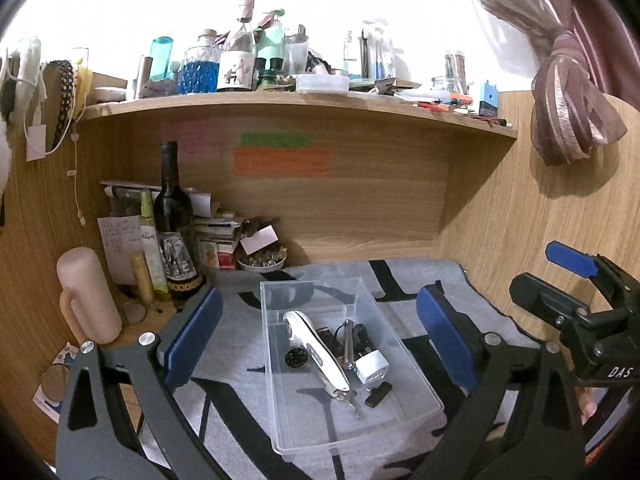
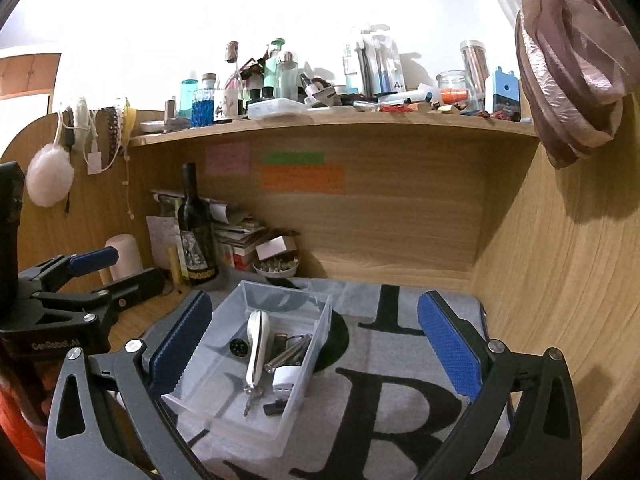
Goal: Organize rigid objects
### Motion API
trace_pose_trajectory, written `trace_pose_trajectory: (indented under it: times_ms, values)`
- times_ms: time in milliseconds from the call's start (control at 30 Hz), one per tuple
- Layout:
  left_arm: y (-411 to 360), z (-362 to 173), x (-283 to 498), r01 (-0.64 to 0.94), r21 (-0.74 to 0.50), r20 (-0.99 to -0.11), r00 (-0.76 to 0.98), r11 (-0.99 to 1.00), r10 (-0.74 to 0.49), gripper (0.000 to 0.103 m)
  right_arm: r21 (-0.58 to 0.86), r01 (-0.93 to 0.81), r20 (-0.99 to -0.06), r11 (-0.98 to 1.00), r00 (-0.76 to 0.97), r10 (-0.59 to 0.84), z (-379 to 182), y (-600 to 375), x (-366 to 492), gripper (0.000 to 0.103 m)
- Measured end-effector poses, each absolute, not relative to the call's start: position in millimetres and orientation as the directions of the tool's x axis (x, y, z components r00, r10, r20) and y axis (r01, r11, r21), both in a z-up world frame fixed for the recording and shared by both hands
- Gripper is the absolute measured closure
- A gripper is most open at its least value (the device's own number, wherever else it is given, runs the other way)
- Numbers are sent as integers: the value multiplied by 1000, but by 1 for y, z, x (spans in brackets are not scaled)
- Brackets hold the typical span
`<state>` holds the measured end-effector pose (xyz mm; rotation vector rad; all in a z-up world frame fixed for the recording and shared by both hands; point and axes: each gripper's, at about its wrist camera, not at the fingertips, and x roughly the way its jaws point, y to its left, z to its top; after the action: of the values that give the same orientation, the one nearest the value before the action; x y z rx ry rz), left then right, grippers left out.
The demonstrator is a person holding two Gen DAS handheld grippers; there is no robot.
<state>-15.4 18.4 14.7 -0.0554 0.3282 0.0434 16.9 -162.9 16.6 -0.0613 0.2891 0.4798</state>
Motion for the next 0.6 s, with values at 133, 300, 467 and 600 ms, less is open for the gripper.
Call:
trace_pose_trajectory:
  times_ms: [133,300,467,600]
  values:
    - [15,15,-17,-52,-30,-310,950,998,40,3,16,-459,-290,888,848,444,16,-164,16,0]
    - [13,16,-18,-51,-23,-302,952,998,42,3,20,-452,-288,892,852,438,16,-165,16,0]
    - [13,16,-17,-44,-19,-297,954,999,37,3,28,-445,-288,895,854,434,16,-166,17,0]
    - [13,16,-15,-38,-18,-299,954,999,31,2,28,-443,-289,896,855,431,16,-166,18,0]
